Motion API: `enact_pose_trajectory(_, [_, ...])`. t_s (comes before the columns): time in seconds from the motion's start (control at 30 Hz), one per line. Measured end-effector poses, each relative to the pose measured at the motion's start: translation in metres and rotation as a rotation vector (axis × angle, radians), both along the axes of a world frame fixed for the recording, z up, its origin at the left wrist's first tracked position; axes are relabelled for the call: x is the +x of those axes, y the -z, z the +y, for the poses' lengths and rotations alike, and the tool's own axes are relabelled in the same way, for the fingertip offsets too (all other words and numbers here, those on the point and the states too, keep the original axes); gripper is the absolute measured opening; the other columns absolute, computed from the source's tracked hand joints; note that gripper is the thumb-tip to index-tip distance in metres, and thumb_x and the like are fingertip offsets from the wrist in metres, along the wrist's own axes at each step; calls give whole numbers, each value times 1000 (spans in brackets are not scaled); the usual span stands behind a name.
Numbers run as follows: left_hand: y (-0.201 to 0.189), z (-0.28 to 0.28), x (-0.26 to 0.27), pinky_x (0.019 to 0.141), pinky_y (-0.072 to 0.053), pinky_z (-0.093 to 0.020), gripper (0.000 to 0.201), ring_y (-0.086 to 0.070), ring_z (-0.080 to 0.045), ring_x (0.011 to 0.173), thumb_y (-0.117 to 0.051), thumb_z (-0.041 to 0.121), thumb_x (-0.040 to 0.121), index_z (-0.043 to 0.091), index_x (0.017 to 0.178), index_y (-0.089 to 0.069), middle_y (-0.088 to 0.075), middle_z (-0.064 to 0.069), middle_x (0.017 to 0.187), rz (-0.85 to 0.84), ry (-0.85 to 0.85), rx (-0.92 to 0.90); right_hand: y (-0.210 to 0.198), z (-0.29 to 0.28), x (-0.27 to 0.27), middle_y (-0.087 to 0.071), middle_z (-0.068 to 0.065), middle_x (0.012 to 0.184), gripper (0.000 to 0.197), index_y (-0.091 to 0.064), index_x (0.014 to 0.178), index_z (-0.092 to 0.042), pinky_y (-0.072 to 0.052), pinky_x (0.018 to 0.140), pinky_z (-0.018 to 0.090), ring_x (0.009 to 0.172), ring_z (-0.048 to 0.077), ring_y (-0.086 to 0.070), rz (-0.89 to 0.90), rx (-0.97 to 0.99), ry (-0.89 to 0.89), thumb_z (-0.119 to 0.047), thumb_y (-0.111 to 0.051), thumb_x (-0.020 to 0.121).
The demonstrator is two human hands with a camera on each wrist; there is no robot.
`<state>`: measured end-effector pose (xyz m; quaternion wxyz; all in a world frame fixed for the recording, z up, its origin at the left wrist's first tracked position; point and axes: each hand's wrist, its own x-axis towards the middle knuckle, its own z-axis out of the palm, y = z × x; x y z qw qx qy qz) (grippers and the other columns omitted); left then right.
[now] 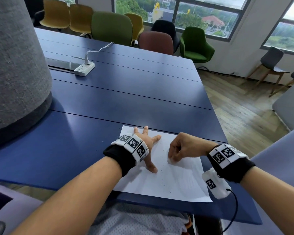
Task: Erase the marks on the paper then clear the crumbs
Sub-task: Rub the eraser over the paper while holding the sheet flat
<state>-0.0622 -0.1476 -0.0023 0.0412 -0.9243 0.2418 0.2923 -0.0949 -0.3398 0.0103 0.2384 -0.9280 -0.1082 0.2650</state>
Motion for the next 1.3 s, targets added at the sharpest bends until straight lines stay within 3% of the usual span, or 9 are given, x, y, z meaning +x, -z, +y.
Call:
enact_pose_trajectory(0.37, [1,0,1,114,-23,-66,139,16,-47,147,-84,69,54,47,153,10,27,-8,161,8,-2,-10,-1,-3,-4,-66,-12,60,8,-78,80,-20,-42,57,18,52,-3,-55,-72,37,106,-17,-81,73])
enact_pose_trajectory(0.57, [1,-1,1,113,-24,-66,139,16,-47,147,-84,69,54,47,153,11,27,-9,162,-2,0,1,0,-1,-16,-71,-4,74,10,-77,82,-20,-43,58,12,60,-1,-55,-3,24,-8,-15,-81,74])
enact_pose_trajectory(0.67, [2,-1,2,113,-24,-67,140,16,-47,147,-84,70,53,48,153,11,28,-8,161,3,-3,-3,4,-6,-18,-73,3,75,7,-76,77,-21,-47,62,25,62,5,-56,-127,101,78,-17,-80,74])
enact_pose_trajectory(0.73, [3,-1,2,113,-23,-67,140,17,-47,147,-85,70,53,48,153,11,28,-8,161,7,-4,0,4,-5,-26,-73,3,77,8,-76,79,-21,-51,68,33,64,6,-57,-57,84,24,-15,-79,73])
enact_pose_trajectory(0.83, [2,-1,2,113,-23,-67,140,16,-48,146,-84,70,53,47,153,11,28,-8,161,4,-2,6,1,0,-35,-73,-3,76,12,-77,81,-23,-55,76,36,66,4,-59,79,34,-106,-14,-79,72])
enact_pose_trajectory(0.93, [3,-1,2,112,-25,-67,140,15,-48,147,-84,71,52,48,153,11,28,-8,161,-5,1,7,3,-2,-33,-74,-2,78,9,-76,78,-22,-57,80,42,69,11,-63,-47,57,-12,-17,-80,72])
enact_pose_trajectory(1.1, [2,-1,2,112,-25,-67,140,15,-49,146,-84,70,53,46,153,11,27,-9,161,-2,2,3,-3,0,-45,-72,-5,76,15,-75,79,-27,-55,74,32,65,2,-59,112,26,-161,-13,-79,74])
enact_pose_trajectory(1.23, [2,-1,1,113,-23,-67,140,15,-48,146,-83,70,54,46,154,11,28,-9,161,0,6,3,-1,-4,-42,-73,-1,78,10,-76,80,-20,-55,78,34,66,3,-59,-34,56,-34,-12,-77,74])
enact_pose_trajectory(1.3, [1,-1,1,113,-23,-67,139,15,-48,146,-83,70,55,45,154,12,28,-9,161,2,5,5,-1,-5,-45,-73,-2,78,14,-75,78,-24,-55,78,33,67,2,-60,39,60,-79,-11,-78,74])
